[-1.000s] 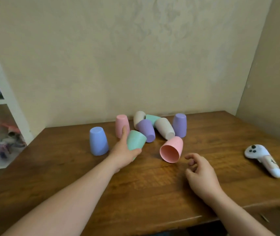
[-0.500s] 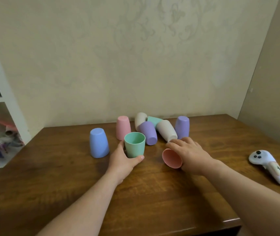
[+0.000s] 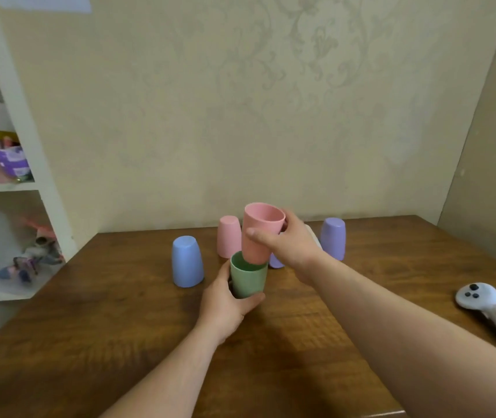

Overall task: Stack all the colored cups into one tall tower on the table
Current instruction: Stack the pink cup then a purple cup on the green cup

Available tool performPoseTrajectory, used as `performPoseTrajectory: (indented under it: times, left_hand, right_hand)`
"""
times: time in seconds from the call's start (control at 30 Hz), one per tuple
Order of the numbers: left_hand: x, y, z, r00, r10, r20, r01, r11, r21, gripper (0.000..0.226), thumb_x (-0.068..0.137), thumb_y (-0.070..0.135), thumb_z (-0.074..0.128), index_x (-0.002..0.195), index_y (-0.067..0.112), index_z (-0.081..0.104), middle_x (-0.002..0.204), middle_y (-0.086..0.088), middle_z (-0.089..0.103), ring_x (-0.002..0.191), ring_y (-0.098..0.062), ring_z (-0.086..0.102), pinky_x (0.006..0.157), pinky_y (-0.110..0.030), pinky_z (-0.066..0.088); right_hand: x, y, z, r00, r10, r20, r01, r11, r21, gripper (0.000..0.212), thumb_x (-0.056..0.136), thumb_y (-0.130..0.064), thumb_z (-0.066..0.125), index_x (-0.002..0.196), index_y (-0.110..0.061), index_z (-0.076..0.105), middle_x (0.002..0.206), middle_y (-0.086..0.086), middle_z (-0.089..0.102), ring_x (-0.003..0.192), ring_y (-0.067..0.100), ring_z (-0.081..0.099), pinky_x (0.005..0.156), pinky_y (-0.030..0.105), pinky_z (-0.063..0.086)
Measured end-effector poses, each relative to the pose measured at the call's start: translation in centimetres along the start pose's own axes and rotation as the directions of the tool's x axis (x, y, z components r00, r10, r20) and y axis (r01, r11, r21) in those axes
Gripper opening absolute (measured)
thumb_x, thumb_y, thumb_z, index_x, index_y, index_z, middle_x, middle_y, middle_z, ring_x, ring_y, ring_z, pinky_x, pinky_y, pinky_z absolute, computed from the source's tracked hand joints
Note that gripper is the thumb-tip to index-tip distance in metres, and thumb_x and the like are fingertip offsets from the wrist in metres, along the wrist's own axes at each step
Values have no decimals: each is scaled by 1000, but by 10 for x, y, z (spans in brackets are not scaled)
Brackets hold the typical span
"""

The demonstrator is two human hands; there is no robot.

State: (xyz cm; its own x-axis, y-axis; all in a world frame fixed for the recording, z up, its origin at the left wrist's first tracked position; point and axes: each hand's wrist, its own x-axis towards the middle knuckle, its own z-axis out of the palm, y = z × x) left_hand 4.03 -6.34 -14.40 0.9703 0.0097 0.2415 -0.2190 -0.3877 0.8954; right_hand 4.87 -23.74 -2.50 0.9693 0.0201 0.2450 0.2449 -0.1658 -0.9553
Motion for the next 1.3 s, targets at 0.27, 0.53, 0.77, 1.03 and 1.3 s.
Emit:
performPoseTrajectory:
  times: [0.27,0.53,0.77,1.03,1.3]
  left_hand:
    - [2,-3,-9,995,25,96,-21,999,-44,85,64,47,99,134,56,53,120,27,72,109,6,66,85,-20,55]
    - [38,-22,-39,980,18,198,-29,998,53,97,58,53,100,139,48,48,131,26,66,121,-1,62,102,-32,53]
    - [31,-27,-33,992,96,87,-107,986,128,91,56,70,93,132,65,42,114,47,59,108,27,54,79,-6,44]
    - [31,-29,-33,993,89,72,-98,986,133,94,62,64,93,143,53,45,122,39,61,110,21,56,80,-6,45]
    - [34,-30,-32,995,74,70,-84,985,150,93,65,60,95,143,52,45,126,34,62,113,9,60,84,-13,48]
  right_hand:
    - [-16,49,23,996,61,66,-53,991,-120,53,72,-41,100,111,-43,64,110,-20,76,101,-6,71,81,15,57]
    - [6,65,-27,994,105,-5,-101,946,-307,68,71,-24,68,138,-35,62,131,-3,64,108,11,67,80,22,56]
    - [56,78,9,981,101,-168,-192,669,-718,72,101,-47,63,161,-20,34,149,17,52,127,40,60,98,47,49]
    - [60,91,34,958,253,-133,-263,601,-754,83,105,-51,48,172,-33,3,160,22,43,142,48,43,115,55,40]
    - [65,82,33,977,204,-66,-166,529,-832,60,107,-52,49,162,-34,30,154,20,47,132,48,52,109,54,44]
